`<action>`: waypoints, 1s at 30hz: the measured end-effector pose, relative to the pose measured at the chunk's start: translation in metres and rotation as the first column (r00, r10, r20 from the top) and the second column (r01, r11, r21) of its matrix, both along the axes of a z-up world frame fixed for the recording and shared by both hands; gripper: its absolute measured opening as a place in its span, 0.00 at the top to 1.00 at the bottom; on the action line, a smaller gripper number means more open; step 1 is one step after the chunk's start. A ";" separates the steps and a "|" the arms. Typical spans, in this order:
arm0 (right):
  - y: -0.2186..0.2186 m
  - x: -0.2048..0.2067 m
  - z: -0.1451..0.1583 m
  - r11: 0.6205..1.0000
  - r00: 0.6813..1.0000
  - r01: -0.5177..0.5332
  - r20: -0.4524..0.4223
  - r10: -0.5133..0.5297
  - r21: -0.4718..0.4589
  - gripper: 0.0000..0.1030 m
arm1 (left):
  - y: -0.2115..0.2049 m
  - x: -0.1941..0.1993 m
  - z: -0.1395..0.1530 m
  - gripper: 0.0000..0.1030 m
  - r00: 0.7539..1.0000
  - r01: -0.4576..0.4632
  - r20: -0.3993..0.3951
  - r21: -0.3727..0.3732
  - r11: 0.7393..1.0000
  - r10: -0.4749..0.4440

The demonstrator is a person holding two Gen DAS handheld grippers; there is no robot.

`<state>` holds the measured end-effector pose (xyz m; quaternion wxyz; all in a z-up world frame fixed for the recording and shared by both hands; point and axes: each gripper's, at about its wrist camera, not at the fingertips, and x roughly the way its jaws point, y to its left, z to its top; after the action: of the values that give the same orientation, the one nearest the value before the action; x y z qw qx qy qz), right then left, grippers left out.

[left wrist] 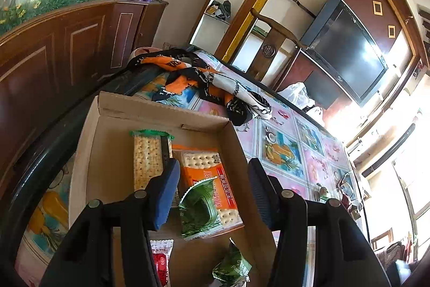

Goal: Organize snacks
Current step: 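Lower both held snacks into the box and open both tools, then grasp a silver foil bag with left tool while right tool reaches the cracker pack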

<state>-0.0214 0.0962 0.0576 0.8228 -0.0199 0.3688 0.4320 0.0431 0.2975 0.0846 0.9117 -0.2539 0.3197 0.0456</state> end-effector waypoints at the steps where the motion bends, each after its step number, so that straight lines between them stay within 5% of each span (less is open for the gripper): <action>1: -0.004 0.002 0.002 1.000 1.000 0.013 0.000 -0.013 0.008 0.38 | -0.001 0.001 0.000 0.50 1.000 0.004 -0.002 0.002 1.000 -0.004; 12: -0.081 0.033 0.015 0.983 0.986 0.168 -0.025 -0.167 0.078 0.38 | -0.017 0.002 0.001 0.49 0.999 0.036 -0.005 0.034 0.999 -0.036; 20: -0.186 0.065 0.011 0.927 0.933 0.354 -0.107 -0.343 0.125 0.38 | -0.044 -0.009 0.015 0.49 0.994 0.086 0.058 0.056 0.995 -0.089; 30: -0.242 0.087 -0.013 0.888 0.870 0.457 -0.231 -0.436 0.044 0.38 | -0.131 -0.010 0.007 0.45 0.936 0.352 0.032 -0.040 0.935 -0.351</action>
<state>0.0657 -0.1454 0.0445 0.8556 0.1528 0.4283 0.2472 0.0326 0.1669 0.0913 0.9031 -0.2136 0.3498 -0.1284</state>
